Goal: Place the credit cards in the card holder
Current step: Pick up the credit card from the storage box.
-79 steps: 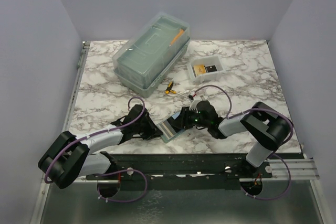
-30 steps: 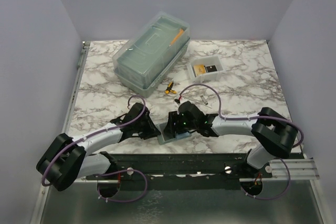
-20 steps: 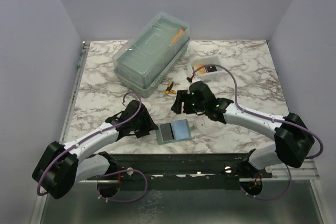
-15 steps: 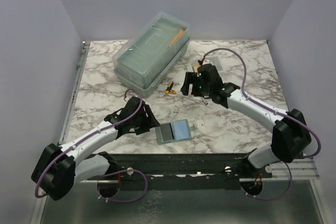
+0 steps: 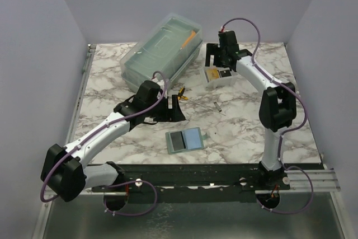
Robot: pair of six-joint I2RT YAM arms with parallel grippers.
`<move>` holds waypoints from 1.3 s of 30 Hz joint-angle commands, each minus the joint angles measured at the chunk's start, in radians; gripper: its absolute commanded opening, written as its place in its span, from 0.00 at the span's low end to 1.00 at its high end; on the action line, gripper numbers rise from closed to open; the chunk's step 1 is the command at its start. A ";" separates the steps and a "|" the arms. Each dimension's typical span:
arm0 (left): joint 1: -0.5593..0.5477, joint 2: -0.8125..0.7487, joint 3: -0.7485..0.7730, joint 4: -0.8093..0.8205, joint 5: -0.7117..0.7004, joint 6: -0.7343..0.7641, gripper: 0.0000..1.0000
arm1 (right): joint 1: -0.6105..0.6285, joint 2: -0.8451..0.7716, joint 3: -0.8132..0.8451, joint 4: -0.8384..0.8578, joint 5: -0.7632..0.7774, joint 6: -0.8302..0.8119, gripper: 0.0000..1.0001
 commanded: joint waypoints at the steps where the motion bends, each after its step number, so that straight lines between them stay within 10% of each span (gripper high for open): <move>1: -0.004 0.057 0.038 -0.046 0.054 0.138 0.79 | -0.029 0.123 0.139 -0.130 -0.041 -0.079 0.89; 23: -0.003 0.085 0.013 -0.047 0.023 0.189 0.79 | -0.052 0.382 0.294 -0.217 -0.088 -0.228 0.92; 39: -0.003 0.121 0.059 -0.045 0.008 0.147 0.79 | -0.063 0.263 0.164 -0.047 -0.111 -0.251 0.51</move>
